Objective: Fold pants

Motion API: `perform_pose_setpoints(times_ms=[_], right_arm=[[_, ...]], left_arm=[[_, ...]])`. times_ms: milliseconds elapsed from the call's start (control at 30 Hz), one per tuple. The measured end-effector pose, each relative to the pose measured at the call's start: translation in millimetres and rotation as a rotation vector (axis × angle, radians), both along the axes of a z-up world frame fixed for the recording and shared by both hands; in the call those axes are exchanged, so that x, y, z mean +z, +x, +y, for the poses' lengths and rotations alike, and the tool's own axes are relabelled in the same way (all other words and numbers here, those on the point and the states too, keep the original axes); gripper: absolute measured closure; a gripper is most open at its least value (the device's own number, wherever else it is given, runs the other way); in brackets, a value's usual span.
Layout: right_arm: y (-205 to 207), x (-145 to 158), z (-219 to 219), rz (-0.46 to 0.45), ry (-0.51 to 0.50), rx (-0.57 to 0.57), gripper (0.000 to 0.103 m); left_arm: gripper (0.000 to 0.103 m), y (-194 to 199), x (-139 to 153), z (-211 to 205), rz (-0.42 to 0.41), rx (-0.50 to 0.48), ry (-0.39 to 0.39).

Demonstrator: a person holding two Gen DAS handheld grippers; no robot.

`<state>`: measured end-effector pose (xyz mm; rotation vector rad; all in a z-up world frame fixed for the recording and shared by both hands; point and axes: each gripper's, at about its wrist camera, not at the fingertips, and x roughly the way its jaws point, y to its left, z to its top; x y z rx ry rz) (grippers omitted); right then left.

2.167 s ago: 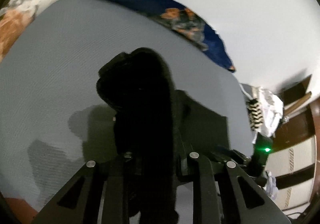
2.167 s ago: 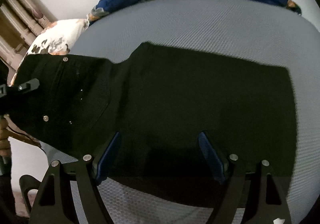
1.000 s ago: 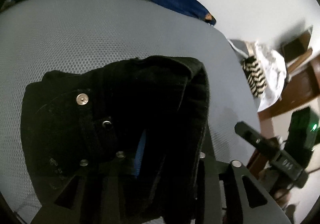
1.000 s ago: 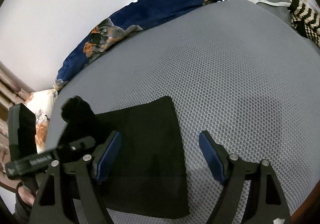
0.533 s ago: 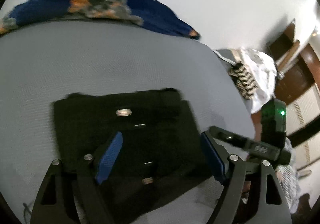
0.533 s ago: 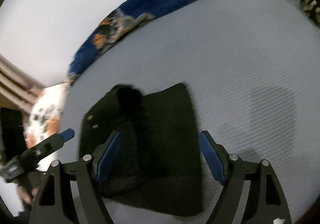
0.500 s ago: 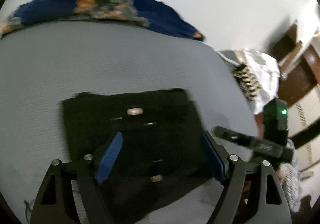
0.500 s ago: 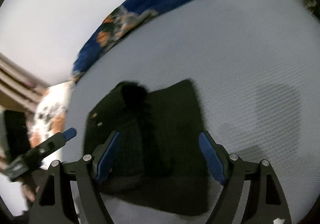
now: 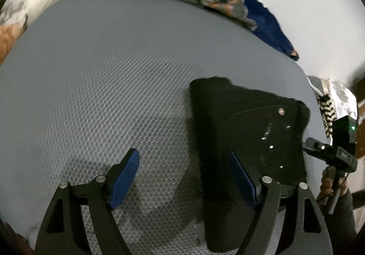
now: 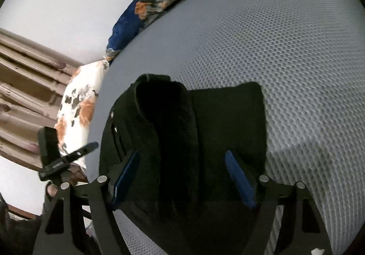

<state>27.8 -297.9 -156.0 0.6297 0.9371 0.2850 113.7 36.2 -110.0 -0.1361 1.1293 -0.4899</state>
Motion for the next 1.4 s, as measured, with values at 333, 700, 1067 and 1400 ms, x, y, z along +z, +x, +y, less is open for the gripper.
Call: perform_pose_setpoints(times_ms=[333,700,1067,1400], right_arm=[[38.2,-7.3,9.0,-0.021,0.083,0.133,0.051],[7.1,34.3,38.0,-0.076,-0.038,0.006,0.092],[-43.1,42.9,-2.2,-0.056,-0.100,-0.221,0.093],[-37.9,11.7,-15.3,0.030,-0.181,-0.285,0.074]], left_arm=[[0.023,-1.3,-16.7,-0.1,0.043,0.036,-0.049],[0.023,-4.2,-11.1,-2.9,0.018,0.041,-0.060],[0.023,-3.6,2.7,-37.7,-0.041,-0.018,-0.040],[0.023,0.0,-19.0,-77.9,-0.071,-0.073,0.143]])
